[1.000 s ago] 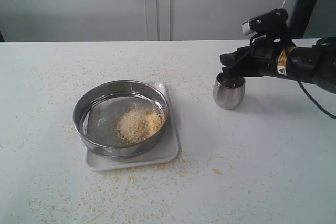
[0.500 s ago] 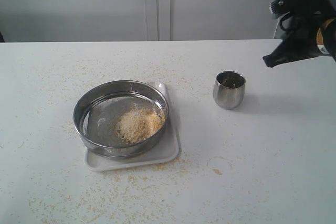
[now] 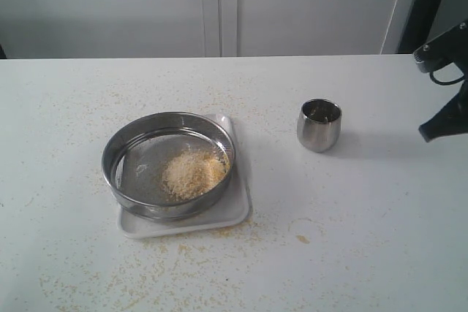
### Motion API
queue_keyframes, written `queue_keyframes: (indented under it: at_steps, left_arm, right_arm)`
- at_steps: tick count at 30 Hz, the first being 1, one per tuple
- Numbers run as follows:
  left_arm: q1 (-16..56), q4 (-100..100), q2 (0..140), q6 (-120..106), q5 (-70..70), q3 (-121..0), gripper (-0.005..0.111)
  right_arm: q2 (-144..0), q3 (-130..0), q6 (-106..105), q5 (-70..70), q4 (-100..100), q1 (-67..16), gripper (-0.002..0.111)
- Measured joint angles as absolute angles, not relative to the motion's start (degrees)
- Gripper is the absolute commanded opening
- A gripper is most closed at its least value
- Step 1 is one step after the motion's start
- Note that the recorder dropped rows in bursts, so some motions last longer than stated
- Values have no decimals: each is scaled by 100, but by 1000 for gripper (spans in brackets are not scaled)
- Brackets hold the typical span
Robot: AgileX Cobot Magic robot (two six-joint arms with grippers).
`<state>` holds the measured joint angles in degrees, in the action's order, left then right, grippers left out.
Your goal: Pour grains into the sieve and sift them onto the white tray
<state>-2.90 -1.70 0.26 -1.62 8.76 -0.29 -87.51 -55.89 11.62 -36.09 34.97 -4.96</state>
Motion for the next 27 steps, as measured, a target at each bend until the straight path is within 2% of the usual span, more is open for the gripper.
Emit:
queue_keyframes:
  at_steps: [12, 19, 27]
  left_arm:
    - [-290, -170, 26, -162, 876, -29, 0]
    - [-290, -170, 26, -162, 876, -29, 0]
    - [-290, -170, 26, -162, 876, -29, 0]
  right_arm:
    - [-8035, -5589, 450, -2809, 714, -496, 0]
    - [-7819, -5589, -74, -3005, 590, 5, 0]
    - [-7693, -5589, -110, -3120, 481, 28, 0]
